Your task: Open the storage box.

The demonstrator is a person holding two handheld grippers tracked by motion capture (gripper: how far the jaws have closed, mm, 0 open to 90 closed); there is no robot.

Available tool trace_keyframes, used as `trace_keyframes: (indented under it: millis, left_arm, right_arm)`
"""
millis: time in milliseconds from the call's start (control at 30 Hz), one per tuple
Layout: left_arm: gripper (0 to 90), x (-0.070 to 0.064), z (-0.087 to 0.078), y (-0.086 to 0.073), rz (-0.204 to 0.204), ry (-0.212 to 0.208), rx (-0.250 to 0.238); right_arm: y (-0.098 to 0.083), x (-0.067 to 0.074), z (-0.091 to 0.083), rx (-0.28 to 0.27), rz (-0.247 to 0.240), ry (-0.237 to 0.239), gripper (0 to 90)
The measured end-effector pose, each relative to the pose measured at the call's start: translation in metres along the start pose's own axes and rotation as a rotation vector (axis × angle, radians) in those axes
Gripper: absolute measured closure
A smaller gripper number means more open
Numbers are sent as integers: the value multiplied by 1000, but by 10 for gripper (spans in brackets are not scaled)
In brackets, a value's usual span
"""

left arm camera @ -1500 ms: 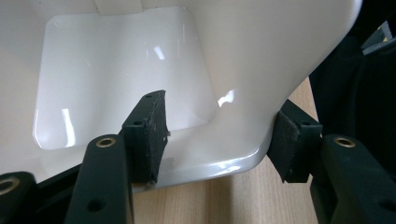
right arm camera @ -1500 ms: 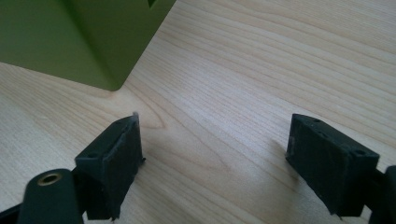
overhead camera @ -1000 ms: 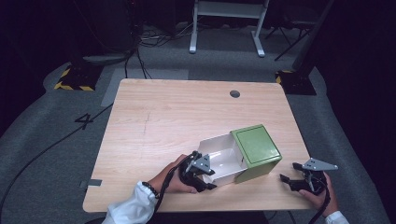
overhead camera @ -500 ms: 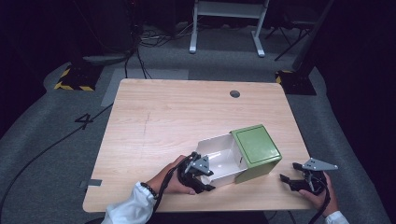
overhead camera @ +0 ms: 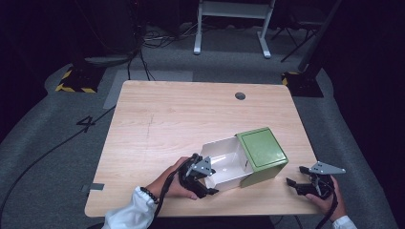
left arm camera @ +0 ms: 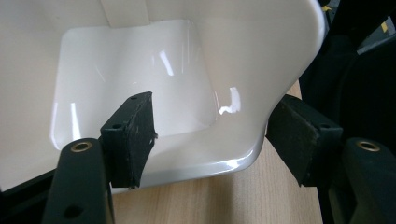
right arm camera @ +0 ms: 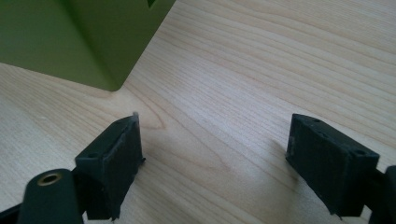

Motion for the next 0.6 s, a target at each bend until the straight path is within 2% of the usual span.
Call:
trace_keyframes:
  millis: [300, 600]
  left_arm:
    - [307, 1, -19, 3, 9, 42, -10]
    - [302, 2, -32, 0, 2, 45, -25]
  right_arm:
    - [0, 0, 0, 0, 0, 0, 181]
    - [0, 0, 0, 0, 0, 0, 181]
Point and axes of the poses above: each handheld gripper's, and its own axes: z roughly forward along the jaws, y roughly out of its top, x roughly to its left, the point moved 2 cm from there along z, roughly forward along the jaws, and after that the axes turned 5 degrees about -z, right-handed, at the moved point
